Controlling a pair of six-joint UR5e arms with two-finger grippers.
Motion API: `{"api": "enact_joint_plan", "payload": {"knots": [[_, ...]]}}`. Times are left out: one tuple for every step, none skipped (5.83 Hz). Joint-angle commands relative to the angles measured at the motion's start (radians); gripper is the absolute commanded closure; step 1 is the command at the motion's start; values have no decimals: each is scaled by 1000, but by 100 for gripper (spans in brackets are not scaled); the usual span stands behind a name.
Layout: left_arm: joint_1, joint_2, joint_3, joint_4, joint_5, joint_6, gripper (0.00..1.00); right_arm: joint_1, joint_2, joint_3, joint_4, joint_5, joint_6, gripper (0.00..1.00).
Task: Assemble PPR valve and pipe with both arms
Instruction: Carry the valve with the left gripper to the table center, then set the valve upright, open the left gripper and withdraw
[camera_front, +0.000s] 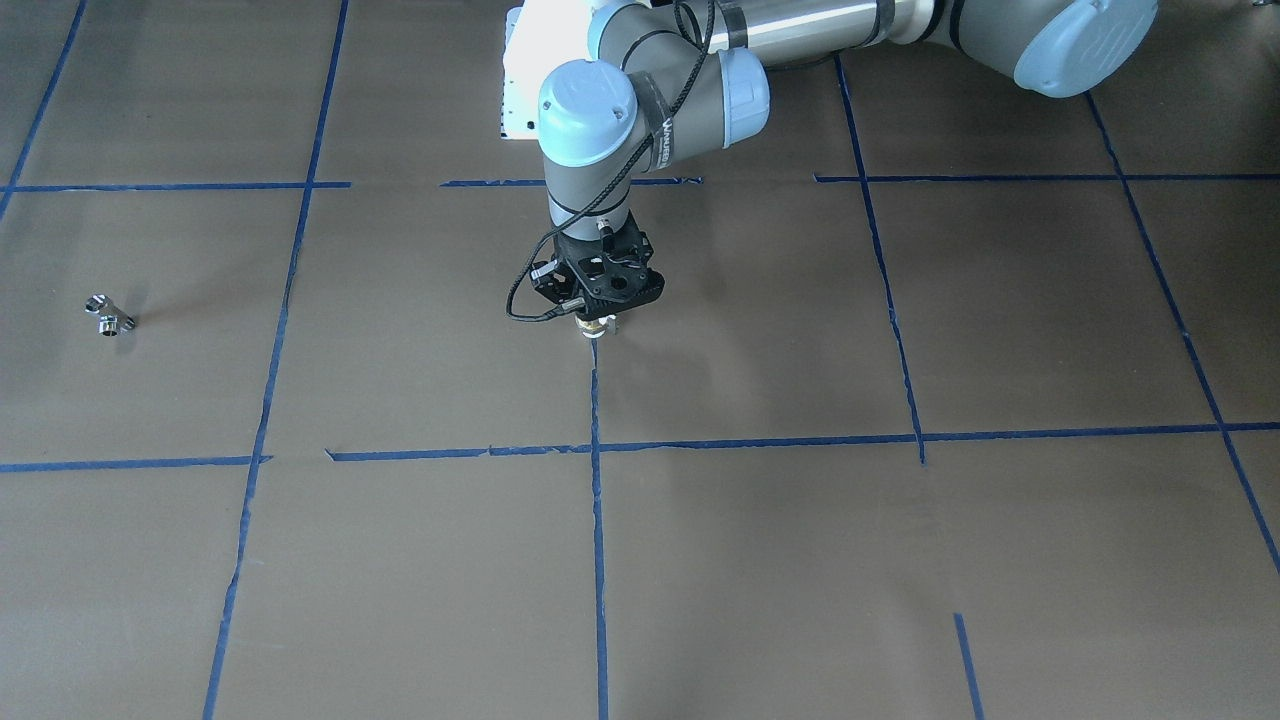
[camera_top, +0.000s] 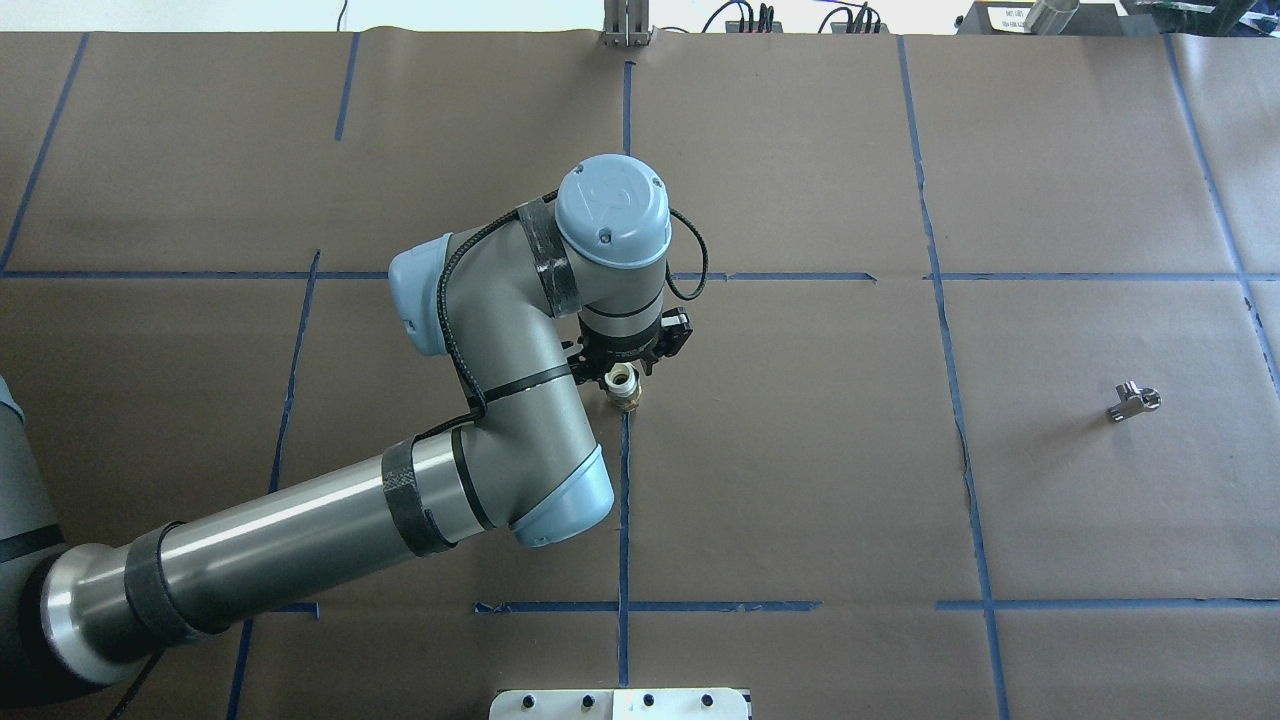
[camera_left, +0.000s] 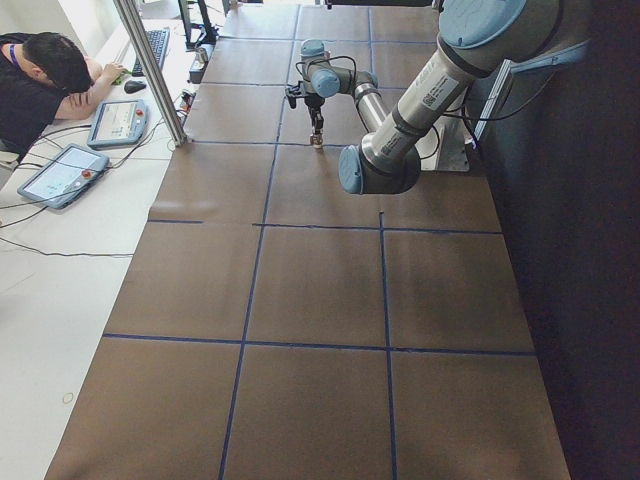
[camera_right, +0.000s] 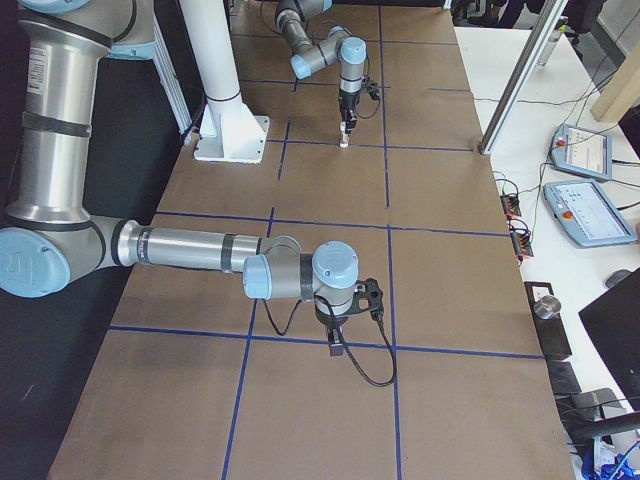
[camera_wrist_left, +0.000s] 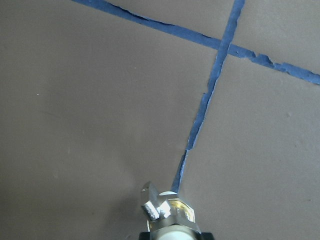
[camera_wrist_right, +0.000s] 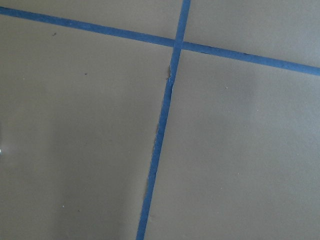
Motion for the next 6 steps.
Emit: {"api": "enact_joint_plan", "payload": {"knots": [[-4, 4, -25, 1, 11, 5, 0, 0, 0, 0, 0, 2, 0, 0], [-15, 8, -77, 16, 5, 17, 0, 0, 0, 0, 0, 0, 0, 0], [-22, 13, -86, 18, 3, 19, 0, 0, 0, 0, 0, 0, 0, 0], [-54, 69, -136, 21, -37, 81, 0, 0, 0, -3, 0, 0, 0, 0], [-121, 188, -275, 100, -108, 240, 0, 0, 0, -8, 2, 20, -2, 0], [-201, 320, -418, 181, -141, 452, 0, 0, 0, 1, 11, 34, 0, 0]]}}
